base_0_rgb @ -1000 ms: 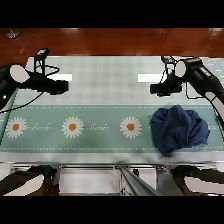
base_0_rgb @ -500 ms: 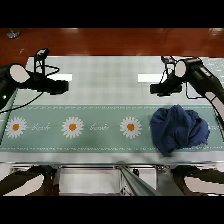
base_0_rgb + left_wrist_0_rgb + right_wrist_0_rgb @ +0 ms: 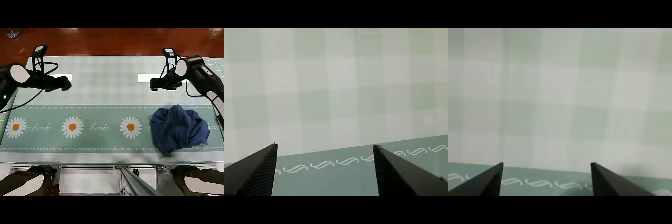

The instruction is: Fold the shirts.

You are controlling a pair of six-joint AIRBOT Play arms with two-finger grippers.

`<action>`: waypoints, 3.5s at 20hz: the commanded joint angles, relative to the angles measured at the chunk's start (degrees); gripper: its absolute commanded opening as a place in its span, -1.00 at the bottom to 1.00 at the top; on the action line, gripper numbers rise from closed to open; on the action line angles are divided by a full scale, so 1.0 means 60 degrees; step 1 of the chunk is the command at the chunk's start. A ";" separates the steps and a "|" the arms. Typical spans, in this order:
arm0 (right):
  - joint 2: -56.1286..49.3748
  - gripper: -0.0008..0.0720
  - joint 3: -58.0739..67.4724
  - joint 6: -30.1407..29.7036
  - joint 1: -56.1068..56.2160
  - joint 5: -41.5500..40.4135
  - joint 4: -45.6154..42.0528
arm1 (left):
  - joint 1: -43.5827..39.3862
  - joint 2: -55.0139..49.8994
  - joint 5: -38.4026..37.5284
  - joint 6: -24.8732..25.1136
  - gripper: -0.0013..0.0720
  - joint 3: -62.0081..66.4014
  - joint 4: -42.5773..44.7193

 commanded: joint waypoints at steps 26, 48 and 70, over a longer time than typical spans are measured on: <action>0.5395 -0.92 0.0729 -0.1989 -0.2940 0.1220 0.1654 | 0.1133 0.5512 -0.2211 0.0557 0.96 -0.3173 0.0758; 0.1202 -0.92 0.4903 -0.2962 0.4237 0.2186 0.3985 | 0.1122 0.6342 -0.1421 0.0521 0.96 -0.4426 -0.1435; 0.5340 0.71 -0.6521 -0.3034 -0.3180 0.1453 0.5723 | 0.1118 0.3304 -0.0714 0.4732 0.95 -0.7231 -0.7275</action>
